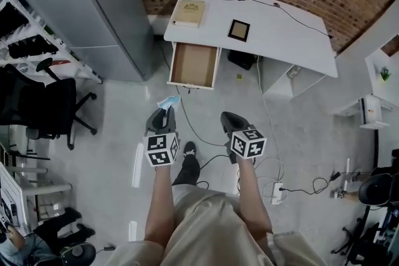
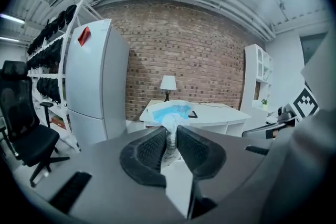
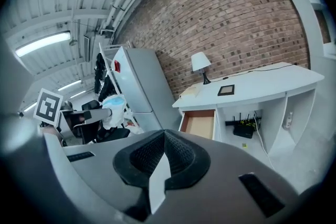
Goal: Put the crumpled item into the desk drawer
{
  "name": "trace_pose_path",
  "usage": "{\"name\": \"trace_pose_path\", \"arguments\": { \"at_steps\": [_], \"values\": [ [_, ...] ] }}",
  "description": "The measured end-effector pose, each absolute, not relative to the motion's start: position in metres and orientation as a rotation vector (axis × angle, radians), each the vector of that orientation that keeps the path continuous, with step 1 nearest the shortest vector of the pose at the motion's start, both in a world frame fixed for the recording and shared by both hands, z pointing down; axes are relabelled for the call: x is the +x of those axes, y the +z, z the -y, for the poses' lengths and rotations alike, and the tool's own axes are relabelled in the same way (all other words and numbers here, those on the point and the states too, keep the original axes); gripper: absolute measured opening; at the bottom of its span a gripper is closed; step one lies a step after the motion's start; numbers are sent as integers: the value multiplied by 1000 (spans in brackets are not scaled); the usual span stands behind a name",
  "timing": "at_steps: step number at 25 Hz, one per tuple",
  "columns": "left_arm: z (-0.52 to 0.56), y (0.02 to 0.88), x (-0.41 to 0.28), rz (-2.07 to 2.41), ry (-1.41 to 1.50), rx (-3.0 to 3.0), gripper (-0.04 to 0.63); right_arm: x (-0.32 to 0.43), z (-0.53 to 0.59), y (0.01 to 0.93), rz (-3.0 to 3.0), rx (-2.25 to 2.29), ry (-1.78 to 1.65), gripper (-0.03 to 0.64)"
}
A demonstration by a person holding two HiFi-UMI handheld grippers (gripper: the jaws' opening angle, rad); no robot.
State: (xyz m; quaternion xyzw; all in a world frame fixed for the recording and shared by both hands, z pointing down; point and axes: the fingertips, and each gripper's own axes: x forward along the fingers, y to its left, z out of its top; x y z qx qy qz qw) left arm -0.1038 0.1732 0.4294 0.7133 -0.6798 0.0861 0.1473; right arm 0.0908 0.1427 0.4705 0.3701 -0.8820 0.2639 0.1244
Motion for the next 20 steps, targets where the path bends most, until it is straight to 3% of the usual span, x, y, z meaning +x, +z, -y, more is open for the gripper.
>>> {"name": "trace_pose_path", "arguments": {
  "at_steps": [20],
  "values": [
    [4,458,-183,1793,187,2105,71,11,1,497,2490,1161,767,25]
  ]
}}
